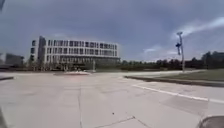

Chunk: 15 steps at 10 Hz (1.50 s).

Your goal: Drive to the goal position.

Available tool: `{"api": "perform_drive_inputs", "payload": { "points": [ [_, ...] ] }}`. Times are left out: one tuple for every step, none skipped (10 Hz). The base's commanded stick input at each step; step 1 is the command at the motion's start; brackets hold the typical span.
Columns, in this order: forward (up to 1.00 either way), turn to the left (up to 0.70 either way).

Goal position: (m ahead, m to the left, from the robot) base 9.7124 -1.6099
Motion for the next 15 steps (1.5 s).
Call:
{"api": "perform_drive_inputs", "payload": {
  "points": [
    [1.0, 0.0],
    [1.0, -0.03],
    [1.0, -0.27],
    [1.0, -0.28],
    [1.0, 0.0],
    [1.0, 0.0],
    [1.0, 0.0],
    [1.0, 0.0],
    [1.0, 0.0],
    [1.0, 0.0],
    [1.0, 0.0],
    [1.0, 0.0],
    [1.0, 0.0],
    [1.0, 0.0],
    [1.0, 0.0]
  ]
}}
